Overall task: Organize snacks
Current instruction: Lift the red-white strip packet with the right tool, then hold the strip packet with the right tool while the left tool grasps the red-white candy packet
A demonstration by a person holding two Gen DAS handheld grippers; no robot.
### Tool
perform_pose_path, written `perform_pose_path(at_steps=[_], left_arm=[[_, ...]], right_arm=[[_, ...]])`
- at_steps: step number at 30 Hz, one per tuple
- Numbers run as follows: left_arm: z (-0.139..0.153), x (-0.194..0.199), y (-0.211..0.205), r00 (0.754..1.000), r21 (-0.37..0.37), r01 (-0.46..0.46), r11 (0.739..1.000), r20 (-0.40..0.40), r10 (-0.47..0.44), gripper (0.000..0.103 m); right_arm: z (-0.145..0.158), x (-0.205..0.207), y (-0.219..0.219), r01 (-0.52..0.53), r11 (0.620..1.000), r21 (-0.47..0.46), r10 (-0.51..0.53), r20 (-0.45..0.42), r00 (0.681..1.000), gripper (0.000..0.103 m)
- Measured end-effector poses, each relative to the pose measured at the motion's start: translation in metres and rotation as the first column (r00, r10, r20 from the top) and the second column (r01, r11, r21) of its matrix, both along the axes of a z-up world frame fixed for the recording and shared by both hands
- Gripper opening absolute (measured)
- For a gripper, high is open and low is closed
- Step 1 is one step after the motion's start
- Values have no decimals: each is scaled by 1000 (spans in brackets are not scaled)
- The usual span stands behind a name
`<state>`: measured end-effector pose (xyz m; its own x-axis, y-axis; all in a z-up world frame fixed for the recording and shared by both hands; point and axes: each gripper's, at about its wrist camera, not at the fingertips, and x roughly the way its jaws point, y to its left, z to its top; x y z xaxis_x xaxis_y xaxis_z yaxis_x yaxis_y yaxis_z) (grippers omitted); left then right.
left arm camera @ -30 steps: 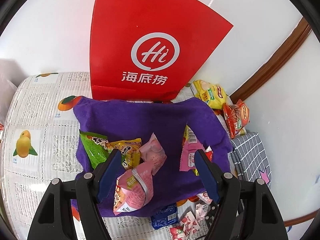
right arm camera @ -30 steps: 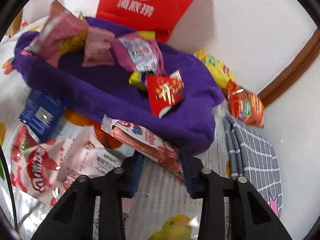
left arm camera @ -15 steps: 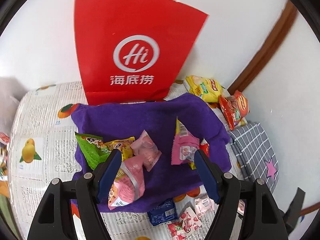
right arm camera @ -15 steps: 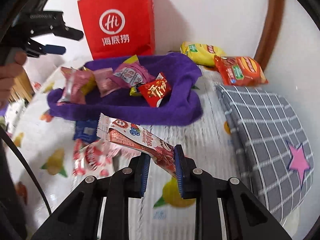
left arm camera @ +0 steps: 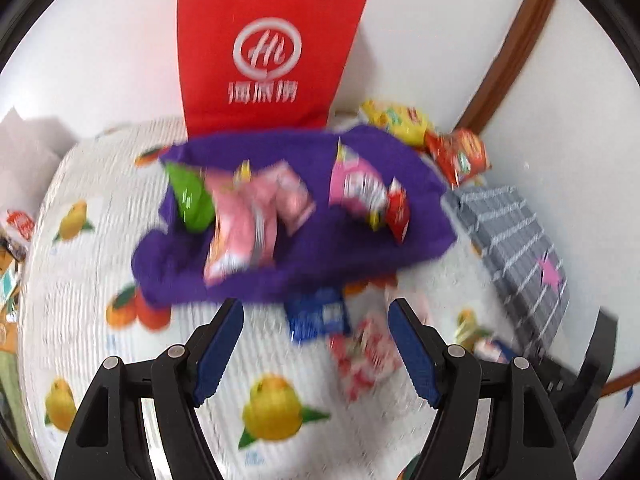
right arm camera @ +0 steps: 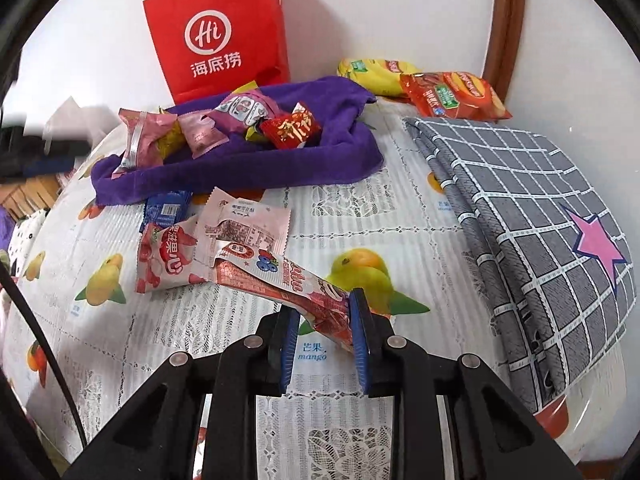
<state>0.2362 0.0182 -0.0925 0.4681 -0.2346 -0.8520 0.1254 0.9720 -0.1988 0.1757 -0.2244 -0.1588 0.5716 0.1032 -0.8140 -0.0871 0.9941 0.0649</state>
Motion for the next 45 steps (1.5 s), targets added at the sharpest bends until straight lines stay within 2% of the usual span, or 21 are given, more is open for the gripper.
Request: perform_pose_path(at_steps=[4,7,13,18,22,27,33,37,45], left_arm=[[-23,-15,12,999,-12,-23,1000,-44,23,73],[-35,-25,19,997,-34,-42,999,-61,40,73],[-45,-33,28,997,-70,-55,996,-60,51,73],[-54,-30,43,992,-144,-99,985,-93,86,73],[-55,-25,38,993,-184,-88,979,-99,71,73],[-63,-9,15,991,-163,-74,984,-123,55,73],[-77,10,-9,987,-99,-81,992,-145,66,73],[-90,20,-18,982,-89,-94,992,-175,77,73],[-95,27,-37,989,-5,-82,997,-128,80,78]], right_arm=[[2,-2,0,4,999,52,-4,-2,1000,25],[1,-3,4,14,999,31,-14,1,1000,25],[1,-6,4,29,999,25,-30,7,1000,25],[0,-7,1,58,997,45,-58,8,998,25],[1,-6,0,67,996,64,-68,9,998,25],[1,-7,-3,51,995,88,-52,9,999,25],[0,-4,-11,49,994,97,-51,11,999,25],[-1,-2,-13,51,994,96,-52,11,999,25],[-3,1,-10,43,996,83,-44,11,999,26]])
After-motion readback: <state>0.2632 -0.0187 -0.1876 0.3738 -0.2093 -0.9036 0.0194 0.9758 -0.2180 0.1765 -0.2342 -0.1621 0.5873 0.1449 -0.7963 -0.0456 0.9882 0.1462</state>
